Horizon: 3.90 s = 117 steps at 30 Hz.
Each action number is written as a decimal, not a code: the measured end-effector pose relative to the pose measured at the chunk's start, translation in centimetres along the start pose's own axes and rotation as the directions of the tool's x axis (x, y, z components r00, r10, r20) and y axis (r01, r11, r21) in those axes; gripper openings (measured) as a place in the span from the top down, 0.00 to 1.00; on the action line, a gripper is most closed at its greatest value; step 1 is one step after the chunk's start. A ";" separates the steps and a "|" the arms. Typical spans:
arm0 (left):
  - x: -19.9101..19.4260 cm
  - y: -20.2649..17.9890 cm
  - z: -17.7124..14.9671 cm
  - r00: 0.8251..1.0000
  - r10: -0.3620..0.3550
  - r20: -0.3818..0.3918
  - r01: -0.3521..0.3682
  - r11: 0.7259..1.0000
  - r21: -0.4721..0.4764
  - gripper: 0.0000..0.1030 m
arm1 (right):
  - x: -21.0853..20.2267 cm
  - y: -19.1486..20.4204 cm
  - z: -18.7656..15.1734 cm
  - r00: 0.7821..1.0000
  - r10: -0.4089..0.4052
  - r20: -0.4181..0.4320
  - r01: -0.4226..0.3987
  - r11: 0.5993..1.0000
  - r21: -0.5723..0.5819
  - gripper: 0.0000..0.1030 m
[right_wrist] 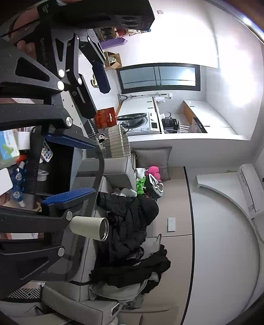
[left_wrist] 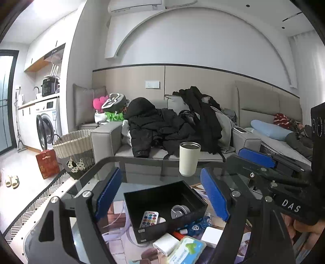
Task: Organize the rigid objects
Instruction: 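Raise both open tools out of the black box, then grasp the green-and-white earplug case with the left tool while the right tool grasps the white charger, then lift the earplug case and charger and carry both over the black box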
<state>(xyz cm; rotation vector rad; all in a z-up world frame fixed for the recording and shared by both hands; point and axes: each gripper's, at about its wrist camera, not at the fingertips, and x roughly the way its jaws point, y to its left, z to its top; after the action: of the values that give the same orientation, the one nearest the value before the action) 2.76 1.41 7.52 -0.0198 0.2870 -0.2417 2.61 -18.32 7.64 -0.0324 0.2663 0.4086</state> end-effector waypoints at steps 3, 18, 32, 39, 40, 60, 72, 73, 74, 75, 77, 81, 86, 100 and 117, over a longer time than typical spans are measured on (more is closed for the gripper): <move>-0.1 0.3 -0.5 1.000 -0.011 -0.019 0.010 1.000 -0.023 0.22 | -0.4 -0.5 -0.2 1.000 -0.001 -0.013 0.001 1.000 0.010 0.60; 1.2 -0.3 -3.7 0.986 -0.059 -0.156 0.057 0.998 -0.015 0.22 | 0.7 -2.1 -2.5 0.993 -0.013 -0.114 0.014 1.000 0.008 0.60; 5.5 -3.3 -9.4 0.864 -0.171 -0.474 0.218 0.975 0.045 0.37 | 7.4 -3.4 -9.0 0.880 -0.013 -0.475 0.021 1.000 0.011 0.60; 7.0 -5.0 -11.2 0.806 -0.179 -0.564 0.267 0.961 0.077 0.38 | 9.4 -4.0 -12.4 0.809 -0.017 -0.588 0.019 1.000 -0.002 0.60; 7.2 -5.0 -11.3 0.800 -0.179 -0.572 0.268 0.961 0.074 0.38 | 9.6 -4.3 -12.7 0.799 -0.012 -0.601 0.020 1.000 0.007 0.60; 8.2 -4.3 -12.6 0.747 -0.120 -0.654 0.217 0.974 0.068 0.46 | 10.2 -3.4 -14.0 0.751 0.070 -0.657 -0.042 0.997 0.057 0.60; 5.9 -3.1 -13.5 0.739 -0.053 -0.672 0.124 0.991 0.059 0.48 | 9.8 -1.7 -14.3 0.722 0.114 -0.682 -0.083 0.993 0.078 0.59; 6.0 -2.7 -13.5 0.742 -0.050 -0.669 0.114 0.992 0.053 0.48 | 9.9 -1.6 -14.3 0.725 0.109 -0.680 -0.083 0.994 0.071 0.58; 6.0 -2.4 -13.4 0.743 -0.041 -0.668 0.099 0.994 0.049 0.48 | 10.0 -1.5 -14.3 0.728 0.105 -0.678 -0.084 0.994 0.064 0.56; 6.1 -2.1 -13.4 0.745 -0.027 -0.667 0.081 0.995 0.050 0.48 | 10.2 -1.4 -14.5 0.722 0.104 -0.684 -0.086 0.994 0.060 0.54; 6.2 -1.5 -13.4 0.748 -0.004 -0.664 0.045 0.998 0.044 0.48 | 10.8 -1.3 -15.1 0.701 0.108 -0.705 -0.081 0.994 0.073 0.53; 6.2 -1.2 -13.5 0.749 -0.001 -0.662 0.035 0.999 0.038 0.47 | 10.9 -0.4 -15.8 0.702 0.068 -0.709 -0.092 0.996 0.003 0.53; 6.8 -1.5 -14.1 0.736 0.015 -0.677 0.029 0.998 0.053 0.43 | 11.2 -0.9 -15.6 0.692 0.085 -0.717 -0.095 0.995 0.026 0.52; 7.9 -1.7 -14.5 0.721 0.015 -0.693 0.045 0.997 0.068 0.46 | 10.4 -0.3 -16.0 0.692 0.055 -0.720 -0.091 0.996 -0.012 0.56; 6.1 -3.2 -12.5 0.782 -0.055 -0.621 0.115 0.992 0.057 0.46 | 9.5 -1.0 -14.7 0.729 0.054 -0.683 -0.068 0.998 0.007 0.56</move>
<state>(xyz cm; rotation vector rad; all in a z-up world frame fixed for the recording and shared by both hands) 4.17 -3.01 -5.98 0.1435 0.9394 -0.3498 7.73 -16.83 -9.04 -0.1981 1.0063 0.4541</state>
